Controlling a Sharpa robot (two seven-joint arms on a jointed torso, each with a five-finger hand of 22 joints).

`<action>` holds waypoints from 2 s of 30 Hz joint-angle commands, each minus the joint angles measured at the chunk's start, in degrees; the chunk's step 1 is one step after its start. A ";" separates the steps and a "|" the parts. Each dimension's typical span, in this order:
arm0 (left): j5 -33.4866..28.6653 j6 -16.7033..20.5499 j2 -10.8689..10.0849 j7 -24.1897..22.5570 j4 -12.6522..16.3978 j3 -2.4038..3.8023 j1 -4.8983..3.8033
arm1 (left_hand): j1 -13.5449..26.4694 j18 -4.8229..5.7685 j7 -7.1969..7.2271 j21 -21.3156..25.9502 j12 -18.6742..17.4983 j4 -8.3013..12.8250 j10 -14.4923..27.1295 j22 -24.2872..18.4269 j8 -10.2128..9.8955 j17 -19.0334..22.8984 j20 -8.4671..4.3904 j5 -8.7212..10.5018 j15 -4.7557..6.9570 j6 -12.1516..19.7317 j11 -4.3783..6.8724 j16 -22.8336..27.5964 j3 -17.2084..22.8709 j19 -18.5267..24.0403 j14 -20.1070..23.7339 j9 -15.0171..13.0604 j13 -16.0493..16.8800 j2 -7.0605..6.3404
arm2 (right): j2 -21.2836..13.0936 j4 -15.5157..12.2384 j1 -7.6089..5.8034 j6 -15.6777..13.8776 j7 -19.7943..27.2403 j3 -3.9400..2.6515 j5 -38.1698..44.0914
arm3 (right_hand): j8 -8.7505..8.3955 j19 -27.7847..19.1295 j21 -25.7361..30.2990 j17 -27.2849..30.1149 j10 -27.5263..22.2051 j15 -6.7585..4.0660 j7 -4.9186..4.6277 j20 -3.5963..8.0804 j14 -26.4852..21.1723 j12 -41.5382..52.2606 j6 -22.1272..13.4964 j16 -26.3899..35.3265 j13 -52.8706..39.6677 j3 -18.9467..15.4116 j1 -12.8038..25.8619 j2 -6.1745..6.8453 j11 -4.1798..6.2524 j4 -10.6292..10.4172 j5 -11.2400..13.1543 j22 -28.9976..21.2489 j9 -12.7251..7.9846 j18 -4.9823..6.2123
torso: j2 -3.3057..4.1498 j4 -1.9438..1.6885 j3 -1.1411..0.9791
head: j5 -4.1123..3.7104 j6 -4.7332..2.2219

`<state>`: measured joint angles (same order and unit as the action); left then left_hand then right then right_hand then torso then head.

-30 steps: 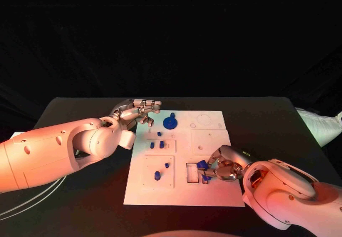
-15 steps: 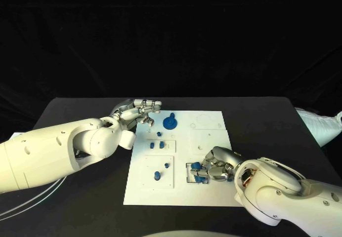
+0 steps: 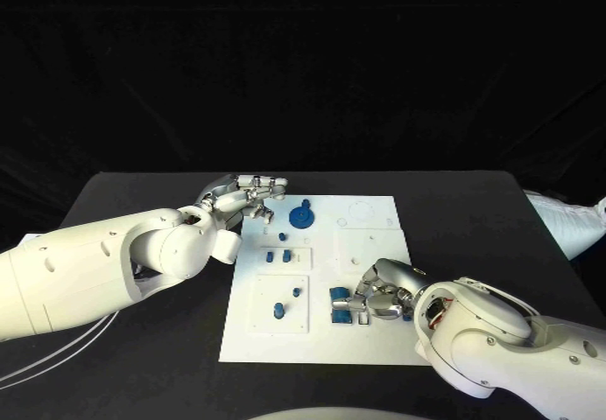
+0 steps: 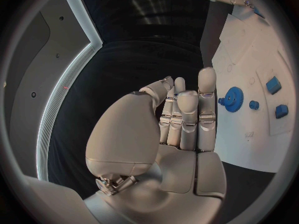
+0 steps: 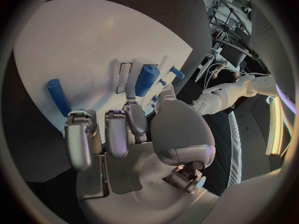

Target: Assemble the parts on the task board

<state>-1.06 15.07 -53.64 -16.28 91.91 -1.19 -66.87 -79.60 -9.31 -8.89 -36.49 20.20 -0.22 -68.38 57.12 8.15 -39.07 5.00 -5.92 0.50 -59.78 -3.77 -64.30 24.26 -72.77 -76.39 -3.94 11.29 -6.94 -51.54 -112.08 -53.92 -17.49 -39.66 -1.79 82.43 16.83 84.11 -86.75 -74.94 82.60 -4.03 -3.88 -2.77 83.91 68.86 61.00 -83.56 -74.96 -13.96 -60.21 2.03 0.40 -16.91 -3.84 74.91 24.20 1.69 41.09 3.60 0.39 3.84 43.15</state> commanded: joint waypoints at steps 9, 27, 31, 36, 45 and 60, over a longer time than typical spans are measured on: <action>0.14 -0.77 -0.02 -0.35 0.14 0.03 -0.02 | 0.07 -0.27 0.23 0.32 0.37 -0.09 0.35 0.04 0.26 -0.06 -0.03 -0.02 0.41 0.11 0.15 -0.22 -0.32 -0.46 0.00 0.07 0.05 0.44 | -0.33 -0.68 0.02 1.15 -0.10 0.00 3.30 | 0.48 1.96 0.15 -1.70 -0.05 -0.32 0.51 0.43 3.71 -0.39 0.41 -0.08 -0.62 3.58 -7.68 -0.78 0.42 1.87 -3.61 10.47 1.45 -0.29 | 0.02 -0.01 -0.02 | 0.04 0.12; 0.14 -0.78 -0.08 -0.36 0.16 0.03 -0.02 | 0.04 -0.26 0.22 0.38 0.53 -0.08 0.56 0.02 0.28 -0.04 -0.02 -0.03 0.38 0.12 0.12 -0.24 -0.32 -0.47 0.01 0.06 0.15 0.50 | 1.22 0.86 0.16 2.76 -0.70 0.16 9.46 | 1.94 2.38 -0.17 -2.47 0.89 -0.94 1.36 1.00 3.85 1.27 1.91 -0.36 -1.94 6.30 -18.56 -2.05 1.21 7.52 -1.95 10.99 3.01 -0.44 | 0.00 -0.03 0.02 | 0.02 0.35; 0.14 -0.77 -0.10 -0.34 0.15 0.03 -0.02 | 0.04 -0.26 0.22 0.38 0.53 -0.08 0.56 0.02 0.28 -0.04 -0.02 -0.03 0.38 0.12 0.12 -0.24 -0.32 -0.47 0.01 0.06 0.15 0.50 | 0.90 0.76 0.19 1.97 -0.51 0.17 9.64 | 2.00 2.40 -0.19 -2.43 1.01 -1.02 1.45 1.07 3.84 1.39 1.99 -0.33 -2.04 6.35 -18.22 -2.60 1.29 7.18 -2.53 11.02 3.12 -0.44 | -0.04 -0.02 0.01 | -0.03 0.32; 0.14 -0.77 -0.14 -0.32 0.13 0.03 -0.01 | -0.01 -0.27 0.23 0.43 0.61 -0.04 0.63 0.00 0.29 -0.08 -0.01 -0.04 0.38 0.12 0.13 -0.28 -0.30 -0.46 0.00 0.06 0.20 0.54 | -0.74 -0.28 0.20 0.97 0.84 0.17 6.91 | 1.71 2.05 0.13 -1.99 0.68 -0.96 1.23 1.11 3.75 0.48 1.43 -0.08 -1.53 5.71 -17.09 -2.26 1.15 6.41 -3.46 10.61 3.13 -0.32 | -0.03 0.06 -0.03 | 0.02 0.31; 0.14 -0.70 -0.40 -0.21 0.04 0.02 0.00 | -0.01 -0.27 0.23 0.43 0.61 -0.04 0.63 0.00 0.29 -0.08 -0.01 -0.04 0.38 0.12 0.13 -0.28 -0.30 -0.46 0.00 0.06 0.20 0.54 | -7.14 -3.76 -0.10 -2.75 6.73 0.11 -3.45 | -2.29 0.57 1.50 -1.30 -3.20 0.51 -0.99 -0.06 3.56 -8.40 -3.01 0.43 3.93 4.89 -17.65 -1.70 -0.69 5.75 -6.74 8.97 1.44 0.16 | -0.20 0.32 0.01 | -0.70 0.08; 0.14 -0.59 -0.60 -0.34 0.08 0.00 0.03 | -0.01 -0.27 0.23 0.43 0.61 -0.04 0.63 0.00 0.29 -0.08 -0.01 -0.04 0.38 0.12 0.13 -0.28 -0.30 -0.46 0.00 0.06 0.20 0.54 | -16.24 -4.94 -0.33 -1.91 2.68 0.14 8.97 | -5.57 1.66 0.58 -2.72 -2.01 0.49 -0.70 -0.34 3.84 -7.84 0.55 -0.20 3.79 4.45 -17.85 -3.45 -0.48 2.85 -14.65 10.23 -1.82 -0.19 | -0.39 1.02 -0.05 | -2.03 0.11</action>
<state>-1.06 15.08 -54.28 -16.24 91.90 -1.21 -66.84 -79.60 -9.30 -8.89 -36.27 20.54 -0.22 -68.18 57.12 8.15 -39.06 5.00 -5.92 0.50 -59.78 -3.57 -64.30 24.27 -72.77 -76.39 -3.95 11.43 -6.94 -67.67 -116.77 -54.30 -19.59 -35.53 -1.68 86.13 11.44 83.90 -85.90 -74.91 79.97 -3.47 -4.58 -2.80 84.02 60.68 61.31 -83.57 -70.88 -9.55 -78.78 -1.58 -0.40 -13.77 -18.54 74.92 22.43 1.70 40.76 4.41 0.37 2.13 43.16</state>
